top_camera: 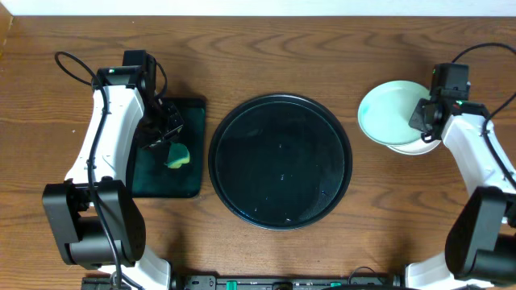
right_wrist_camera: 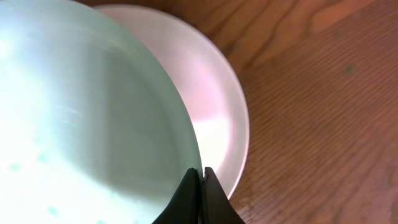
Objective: Clean dirty plates on tray and stack at the side
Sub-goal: 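Carry the plate right and lower it onto the stacked plates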
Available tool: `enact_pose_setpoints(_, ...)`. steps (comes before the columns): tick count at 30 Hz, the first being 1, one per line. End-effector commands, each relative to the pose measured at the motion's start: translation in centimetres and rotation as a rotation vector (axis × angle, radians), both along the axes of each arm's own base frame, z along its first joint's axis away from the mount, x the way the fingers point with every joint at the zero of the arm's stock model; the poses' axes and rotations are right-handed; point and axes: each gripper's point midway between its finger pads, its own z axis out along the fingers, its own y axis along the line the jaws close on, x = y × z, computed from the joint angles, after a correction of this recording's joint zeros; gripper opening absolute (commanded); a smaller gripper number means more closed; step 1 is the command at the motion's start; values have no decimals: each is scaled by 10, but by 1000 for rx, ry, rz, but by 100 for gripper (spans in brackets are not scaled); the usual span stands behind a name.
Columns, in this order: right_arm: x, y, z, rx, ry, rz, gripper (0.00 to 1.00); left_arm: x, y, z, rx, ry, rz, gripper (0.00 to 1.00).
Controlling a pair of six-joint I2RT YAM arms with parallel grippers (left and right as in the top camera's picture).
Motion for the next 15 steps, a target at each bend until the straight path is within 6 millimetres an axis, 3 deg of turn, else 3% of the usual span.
enact_pose_setpoints(1,5,0,0,11,-11,-24,1,2,4,-1,12,5,-7,7)
enact_pose_setpoints(8,0,-19,6,-101,9,-53,1,2,4,-1,12,5,-7,7)
enact_pose_setpoints(15,-10,-36,4,-89,16,-131,1,2,4,-1,12,5,-7,7)
